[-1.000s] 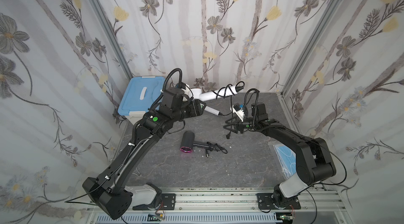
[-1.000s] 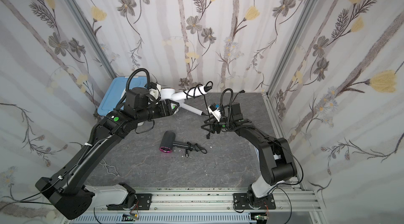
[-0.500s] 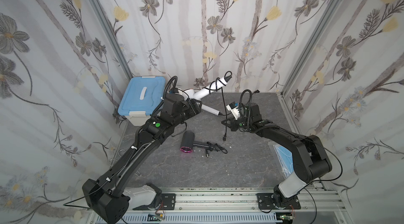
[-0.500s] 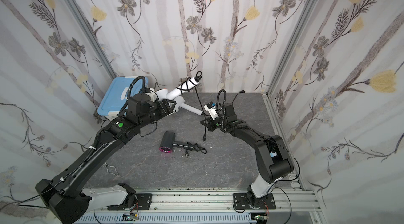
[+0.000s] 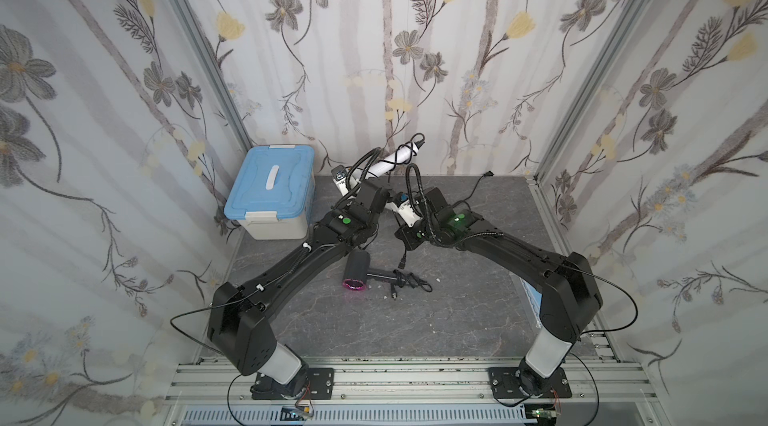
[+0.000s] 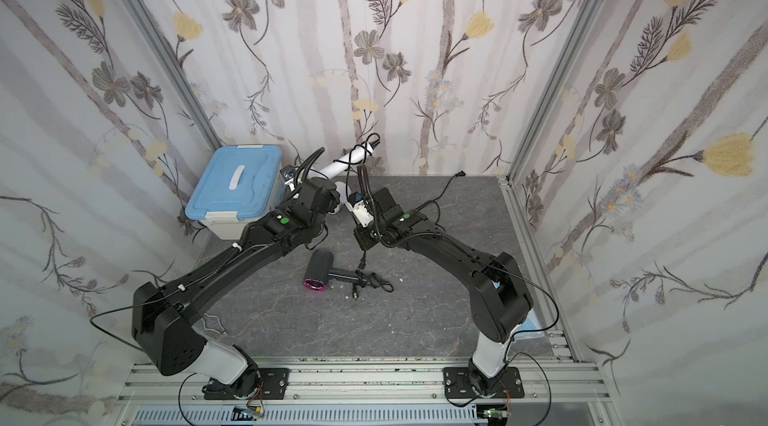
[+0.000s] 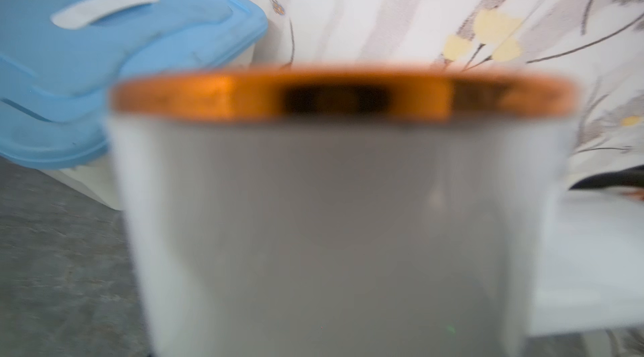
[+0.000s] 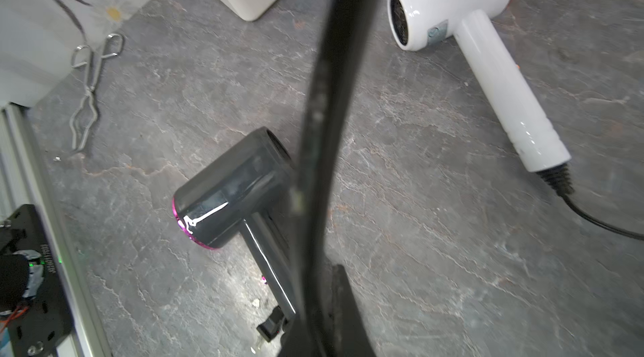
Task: Wrap the cord around the hair dryer
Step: Wrap the power cord around the hair dryer.
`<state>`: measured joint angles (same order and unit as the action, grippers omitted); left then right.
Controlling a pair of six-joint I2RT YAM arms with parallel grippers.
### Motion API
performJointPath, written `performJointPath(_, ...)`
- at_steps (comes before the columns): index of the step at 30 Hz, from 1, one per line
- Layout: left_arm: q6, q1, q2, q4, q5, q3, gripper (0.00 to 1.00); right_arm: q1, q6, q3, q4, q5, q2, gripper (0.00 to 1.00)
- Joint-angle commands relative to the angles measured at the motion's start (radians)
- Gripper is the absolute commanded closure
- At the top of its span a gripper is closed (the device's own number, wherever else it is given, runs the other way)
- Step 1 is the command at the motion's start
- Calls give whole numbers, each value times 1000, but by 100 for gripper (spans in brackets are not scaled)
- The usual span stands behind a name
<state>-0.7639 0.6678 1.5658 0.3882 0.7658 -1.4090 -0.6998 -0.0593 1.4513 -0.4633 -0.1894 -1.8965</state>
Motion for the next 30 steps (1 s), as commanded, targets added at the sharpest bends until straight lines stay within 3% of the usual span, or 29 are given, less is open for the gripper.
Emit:
performJointPath(1, 106, -6, 60, 54, 280, -37, 100, -30, 42, 35, -182, 106, 48, 100)
performJointPath(8, 216, -24, 142, 65, 274, -38, 100, -69, 100, 141, -340, 183, 119, 100)
performJointPath(16, 305, -108, 143, 73, -175, 32, 100, -45, 161, 344, -456, 295, 86, 100)
performJointPath(22, 387, -108, 111, 160, -319, 49, 100, 5, 211, 516, -500, 326, 15, 100)
performJointPath(30, 563, -103, -3, 249, -520, 123, 100, 88, 350, 623, -488, 376, -51, 100)
